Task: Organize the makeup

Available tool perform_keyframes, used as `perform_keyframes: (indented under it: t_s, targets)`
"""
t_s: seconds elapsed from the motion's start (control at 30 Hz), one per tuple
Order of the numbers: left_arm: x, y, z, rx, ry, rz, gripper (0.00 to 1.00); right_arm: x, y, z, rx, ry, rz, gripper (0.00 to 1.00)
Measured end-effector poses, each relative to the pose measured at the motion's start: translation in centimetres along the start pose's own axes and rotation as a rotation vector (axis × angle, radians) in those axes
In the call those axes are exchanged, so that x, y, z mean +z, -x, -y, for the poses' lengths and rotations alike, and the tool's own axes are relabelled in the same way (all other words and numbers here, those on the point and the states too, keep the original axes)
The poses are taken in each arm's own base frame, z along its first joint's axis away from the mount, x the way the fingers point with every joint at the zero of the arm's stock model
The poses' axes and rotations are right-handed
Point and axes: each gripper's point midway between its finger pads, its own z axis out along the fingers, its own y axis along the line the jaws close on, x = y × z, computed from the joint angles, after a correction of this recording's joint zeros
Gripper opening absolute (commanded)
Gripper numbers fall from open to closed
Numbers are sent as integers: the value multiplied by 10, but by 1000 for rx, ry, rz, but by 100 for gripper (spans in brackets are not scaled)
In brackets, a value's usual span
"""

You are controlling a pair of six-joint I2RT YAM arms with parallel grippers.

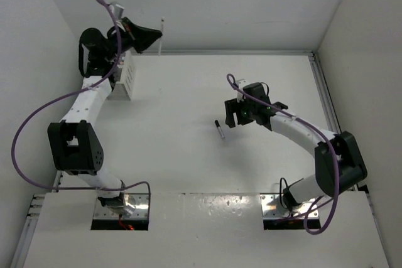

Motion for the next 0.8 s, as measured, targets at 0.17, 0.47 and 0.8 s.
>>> perform_keyframes:
  t_s: [0.17,0.47,0.8]
  targets:
    - [-56,27,-65,48,242,118,0,12,19,-5,-2,20,7,72]
    - [-171,24,-167,234,767,198,0,36,15,-15,9,39,-54,71]
    - [-214,-48,-201,354,937,64,0,49,17,-24,19,58,-108,71]
